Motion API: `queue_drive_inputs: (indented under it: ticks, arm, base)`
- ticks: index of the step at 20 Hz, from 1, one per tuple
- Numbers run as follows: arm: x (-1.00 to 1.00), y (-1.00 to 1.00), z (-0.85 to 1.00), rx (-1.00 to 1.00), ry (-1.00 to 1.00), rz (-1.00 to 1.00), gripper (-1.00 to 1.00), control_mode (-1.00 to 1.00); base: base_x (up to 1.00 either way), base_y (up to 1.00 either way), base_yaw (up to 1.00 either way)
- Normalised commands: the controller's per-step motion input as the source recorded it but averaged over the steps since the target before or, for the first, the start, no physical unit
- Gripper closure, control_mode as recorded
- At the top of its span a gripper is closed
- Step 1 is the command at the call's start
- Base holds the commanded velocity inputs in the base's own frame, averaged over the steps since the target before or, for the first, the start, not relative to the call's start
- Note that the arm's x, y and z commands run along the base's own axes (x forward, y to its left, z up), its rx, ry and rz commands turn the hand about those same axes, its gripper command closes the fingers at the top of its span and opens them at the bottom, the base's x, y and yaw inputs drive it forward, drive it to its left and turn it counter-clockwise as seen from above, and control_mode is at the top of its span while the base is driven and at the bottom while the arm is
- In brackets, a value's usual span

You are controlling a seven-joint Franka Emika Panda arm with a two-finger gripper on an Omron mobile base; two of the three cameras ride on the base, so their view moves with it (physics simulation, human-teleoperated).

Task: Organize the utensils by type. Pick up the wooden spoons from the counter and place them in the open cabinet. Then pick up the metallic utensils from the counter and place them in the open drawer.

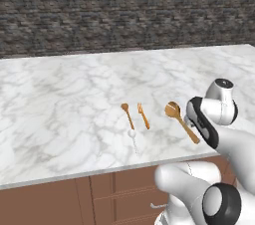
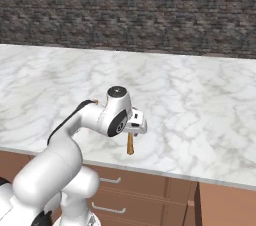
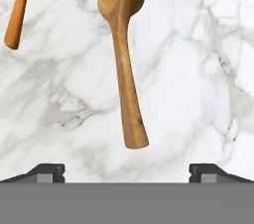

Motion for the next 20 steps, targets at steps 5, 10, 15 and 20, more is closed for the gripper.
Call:
queue_drive_inputs:
  ticks: [5,10,15,20]
  arm:
    - [0.00,-0.01,-0.37,-0.06,0.00,0.00,-1.00,-1.00]
    - [0.00,0.00,-0.35,-0.05,0.00,0.00,-1.00,-1.00]
    - [0.12,0.00,-0.32,-0.02,0.00,0.00,-1.00,-1.00]
    - [0.33,0.00,-0.18,0.00,0.01,0.00,-1.00,-1.00]
  base:
    - [0.00,0.00,0.00]
    - [0.00,0.00,0.00]
    - [0.00,0.00,0.00]
    - [0.00,0.00,0.00]
